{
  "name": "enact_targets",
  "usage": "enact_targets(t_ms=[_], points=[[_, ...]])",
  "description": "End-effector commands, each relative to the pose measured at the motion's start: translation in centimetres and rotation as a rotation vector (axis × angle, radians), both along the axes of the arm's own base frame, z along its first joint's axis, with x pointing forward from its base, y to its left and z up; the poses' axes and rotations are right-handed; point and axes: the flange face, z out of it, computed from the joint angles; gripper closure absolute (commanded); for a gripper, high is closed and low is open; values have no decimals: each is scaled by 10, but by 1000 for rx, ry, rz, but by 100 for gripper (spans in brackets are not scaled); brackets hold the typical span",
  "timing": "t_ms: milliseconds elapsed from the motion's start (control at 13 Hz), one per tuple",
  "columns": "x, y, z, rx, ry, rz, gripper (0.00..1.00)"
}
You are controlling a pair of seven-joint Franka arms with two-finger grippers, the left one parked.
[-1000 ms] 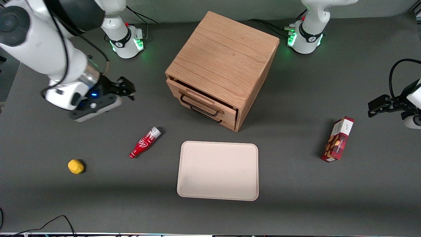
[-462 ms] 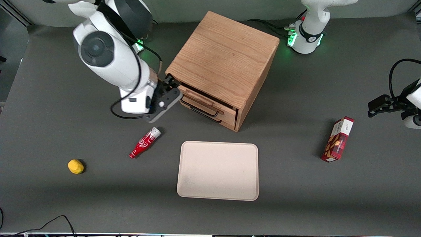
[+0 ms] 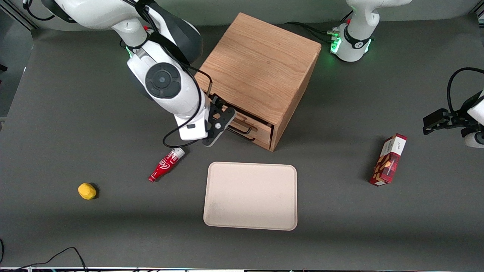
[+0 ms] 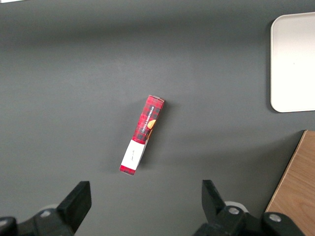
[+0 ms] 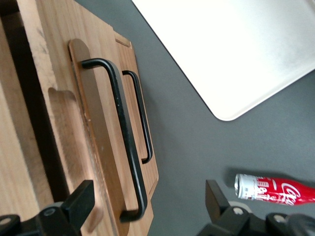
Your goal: Open upper drawer
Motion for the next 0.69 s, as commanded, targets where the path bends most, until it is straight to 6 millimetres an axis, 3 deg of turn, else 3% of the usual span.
enact_targets(t_ms=[0,615], points=[[12,7,-12,31,-12,24,0],[28,12,-49,41,-57,29,0]])
